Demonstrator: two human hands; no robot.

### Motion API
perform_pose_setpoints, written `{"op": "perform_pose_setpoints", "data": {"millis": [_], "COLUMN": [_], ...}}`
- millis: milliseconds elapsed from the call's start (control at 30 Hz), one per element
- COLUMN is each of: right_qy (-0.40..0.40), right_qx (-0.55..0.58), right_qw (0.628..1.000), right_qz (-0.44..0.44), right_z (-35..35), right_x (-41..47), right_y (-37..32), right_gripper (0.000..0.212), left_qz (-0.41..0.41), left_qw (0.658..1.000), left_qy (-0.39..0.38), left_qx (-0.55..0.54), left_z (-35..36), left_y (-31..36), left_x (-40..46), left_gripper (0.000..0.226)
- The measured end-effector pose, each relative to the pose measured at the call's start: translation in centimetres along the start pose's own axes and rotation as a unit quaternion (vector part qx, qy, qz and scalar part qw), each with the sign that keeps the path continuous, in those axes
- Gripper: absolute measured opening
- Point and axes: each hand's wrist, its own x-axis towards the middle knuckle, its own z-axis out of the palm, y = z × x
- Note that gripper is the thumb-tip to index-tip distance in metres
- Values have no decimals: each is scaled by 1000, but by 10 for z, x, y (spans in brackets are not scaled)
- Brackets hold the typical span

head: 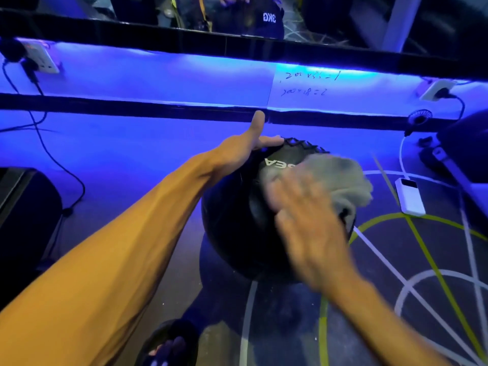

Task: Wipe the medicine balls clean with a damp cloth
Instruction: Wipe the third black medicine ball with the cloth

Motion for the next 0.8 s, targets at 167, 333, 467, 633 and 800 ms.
{"op": "perform_pose_setpoints", "data": {"millis": [167, 333, 467, 633, 800], "right_qy": [-102, 15, 64, 82, -57], "right_qx": [31, 111, 193, 206, -84], "right_qw": [987, 992, 959, 955, 995], "right_qz": [-122, 63, 197, 196, -21], "right_z": [27, 2, -13, -14, 11], "right_x": [-61, -33, 1, 30, -3], "right_y": [-29, 19, 44, 55, 30], "right_gripper": [23, 45, 54, 47, 56], "left_qz": [24, 49, 6, -14, -13], "left_qw": [999, 988, 980, 988, 987], "left_qy": [-35, 29, 107, 42, 59], "left_qx": [-34, -141, -171, -151, -150], "left_z": [-4, -6, 0, 19, 20], "left_y": [-12, -35, -77, -96, -93], "left_x": [4, -15, -35, -36, -29], "left_gripper": [85, 73, 68, 67, 66]}}
